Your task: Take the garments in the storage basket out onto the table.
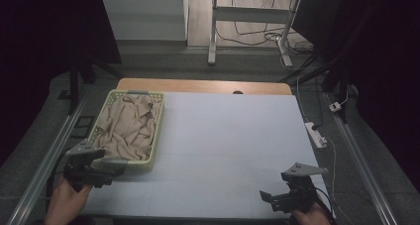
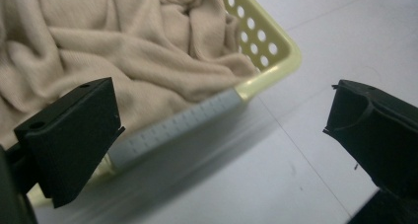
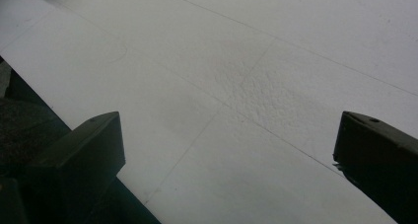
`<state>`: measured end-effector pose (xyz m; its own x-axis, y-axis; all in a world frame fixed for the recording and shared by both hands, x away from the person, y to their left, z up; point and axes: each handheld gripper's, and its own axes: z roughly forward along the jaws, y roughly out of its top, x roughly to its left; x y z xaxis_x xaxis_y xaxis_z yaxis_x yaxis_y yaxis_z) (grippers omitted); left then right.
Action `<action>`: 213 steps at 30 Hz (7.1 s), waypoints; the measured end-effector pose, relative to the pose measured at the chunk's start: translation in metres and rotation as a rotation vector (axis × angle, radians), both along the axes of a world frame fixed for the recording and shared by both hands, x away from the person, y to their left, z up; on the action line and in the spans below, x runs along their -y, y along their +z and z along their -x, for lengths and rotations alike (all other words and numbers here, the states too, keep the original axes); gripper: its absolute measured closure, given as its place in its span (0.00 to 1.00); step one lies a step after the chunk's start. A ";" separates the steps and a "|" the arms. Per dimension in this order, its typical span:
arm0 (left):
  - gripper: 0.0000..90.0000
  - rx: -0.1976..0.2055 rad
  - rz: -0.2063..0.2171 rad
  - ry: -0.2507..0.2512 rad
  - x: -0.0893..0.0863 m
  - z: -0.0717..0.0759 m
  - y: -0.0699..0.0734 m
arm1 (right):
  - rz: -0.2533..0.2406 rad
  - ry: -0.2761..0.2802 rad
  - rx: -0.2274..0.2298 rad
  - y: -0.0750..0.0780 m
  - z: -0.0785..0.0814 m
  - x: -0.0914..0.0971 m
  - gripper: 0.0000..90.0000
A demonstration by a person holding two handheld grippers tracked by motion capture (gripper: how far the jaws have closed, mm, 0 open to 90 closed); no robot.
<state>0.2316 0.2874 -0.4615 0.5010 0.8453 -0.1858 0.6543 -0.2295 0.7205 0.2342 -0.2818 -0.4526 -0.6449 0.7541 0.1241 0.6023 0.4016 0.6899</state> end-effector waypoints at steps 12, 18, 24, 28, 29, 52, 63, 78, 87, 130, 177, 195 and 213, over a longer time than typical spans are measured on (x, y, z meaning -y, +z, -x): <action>0.00 -0.036 -0.040 0.035 -0.009 -0.039 0.001 | 0.005 0.003 0.000 -0.001 0.000 -0.001 0.00; 0.00 -0.057 -0.076 0.032 -0.009 -0.063 0.000 | 0.008 0.004 -0.004 -0.001 0.000 -0.001 0.00; 0.00 -0.059 -0.088 0.044 -0.011 -0.086 0.004 | 0.007 0.001 -0.006 -0.001 -0.001 -0.001 0.00; 0.00 -0.061 -0.085 0.046 -0.013 -0.097 0.006 | 0.007 0.000 -0.008 -0.001 -0.001 -0.001 0.00; 0.00 -0.065 -0.081 0.050 -0.014 -0.102 0.007 | 0.008 0.002 -0.011 -0.001 -0.001 -0.001 0.00; 0.00 -0.230 -0.186 0.119 -0.027 -0.205 -0.007 | 0.015 0.008 -0.024 -0.002 -0.002 -0.002 0.00; 0.00 -0.367 -0.172 0.105 -0.017 -0.203 -0.020 | 0.025 0.015 -0.024 -0.002 -0.002 -0.003 0.00; 0.12 -0.435 -0.209 0.234 0.000 -0.217 -0.039 | 0.062 0.037 -0.028 -0.003 -0.003 -0.007 0.00; 0.47 -0.362 -0.222 0.163 -0.005 -0.207 -0.025 | 0.047 0.029 -0.029 -0.003 -0.003 -0.006 0.00; 0.51 -0.170 -0.042 0.042 -0.018 -0.184 0.185 | 0.039 0.024 -0.030 -0.003 -0.004 -0.004 0.00; 0.54 0.039 0.154 -0.169 0.084 -0.185 0.308 | 0.025 0.015 -0.034 -0.002 -0.003 -0.003 0.00; 0.55 0.100 0.146 -0.284 0.155 -0.187 0.344 | 0.022 0.023 -0.033 -0.002 -0.003 -0.003 0.00; 0.55 0.145 0.206 -0.406 0.213 -0.176 0.378 | 0.022 0.026 -0.025 -0.002 -0.002 -0.002 0.00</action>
<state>0.4080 0.0749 -0.0836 0.8164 0.5285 -0.2329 0.4307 -0.2885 0.8551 0.2364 -0.2794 -0.4544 -0.6612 0.7398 0.1242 0.6087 0.4323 0.6653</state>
